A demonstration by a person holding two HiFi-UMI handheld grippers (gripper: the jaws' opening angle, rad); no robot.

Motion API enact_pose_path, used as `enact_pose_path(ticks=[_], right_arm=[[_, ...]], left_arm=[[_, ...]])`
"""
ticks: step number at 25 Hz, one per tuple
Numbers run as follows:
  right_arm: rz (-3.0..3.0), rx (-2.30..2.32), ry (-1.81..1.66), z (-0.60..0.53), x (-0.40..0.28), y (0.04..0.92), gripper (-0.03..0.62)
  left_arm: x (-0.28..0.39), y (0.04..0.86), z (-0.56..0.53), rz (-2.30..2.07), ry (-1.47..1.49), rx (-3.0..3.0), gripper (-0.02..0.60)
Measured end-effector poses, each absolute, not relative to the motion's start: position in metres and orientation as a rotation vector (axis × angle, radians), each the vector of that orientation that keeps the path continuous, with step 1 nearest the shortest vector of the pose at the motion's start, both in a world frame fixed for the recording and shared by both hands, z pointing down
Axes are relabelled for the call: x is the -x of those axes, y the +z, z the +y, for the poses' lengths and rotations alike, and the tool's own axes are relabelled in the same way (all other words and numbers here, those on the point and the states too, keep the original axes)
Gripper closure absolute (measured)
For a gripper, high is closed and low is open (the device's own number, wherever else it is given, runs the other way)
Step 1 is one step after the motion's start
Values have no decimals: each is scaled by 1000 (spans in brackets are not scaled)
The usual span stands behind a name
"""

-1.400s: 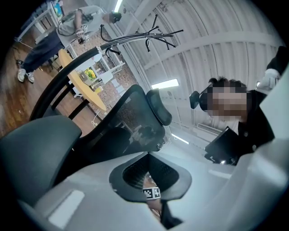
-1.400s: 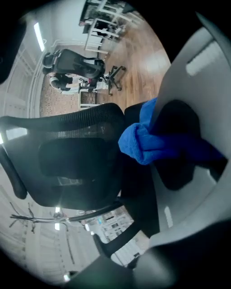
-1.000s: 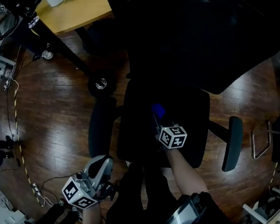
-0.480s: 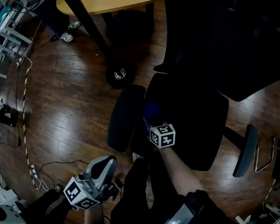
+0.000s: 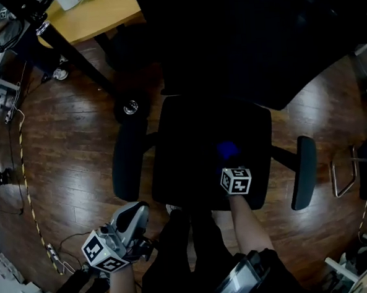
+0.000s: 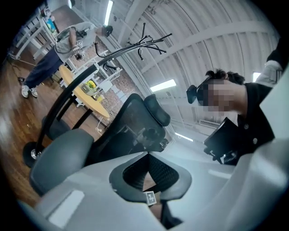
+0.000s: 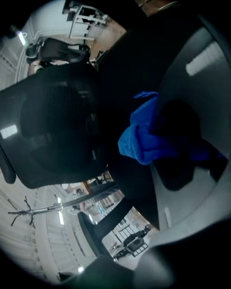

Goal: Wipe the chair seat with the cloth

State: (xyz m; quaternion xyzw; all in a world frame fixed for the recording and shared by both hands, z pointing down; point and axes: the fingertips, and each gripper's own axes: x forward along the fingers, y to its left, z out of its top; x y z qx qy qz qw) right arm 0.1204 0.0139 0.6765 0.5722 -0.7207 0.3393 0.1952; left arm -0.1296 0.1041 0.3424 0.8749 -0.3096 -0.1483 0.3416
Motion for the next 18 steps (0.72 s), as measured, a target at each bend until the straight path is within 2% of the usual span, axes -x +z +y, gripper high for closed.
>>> enact_pose_path(ticks=[5,8,12,18], right_arm=[[-1876,-1846,971,38,-240,659,536],[-1799,-1956,948,61,-285,649,536],[-1819,-1943,952,66,-295,649,536],[-1890,-1934,949,65,-286,633,536]], left_arm=[[73,345,100,-654,-371,-2288,588],[46,339,102,-573,-388,-2279,588],[25,336,99,-516,-365,-2297,588],[41,336,106,-562,-391,-2286,588]])
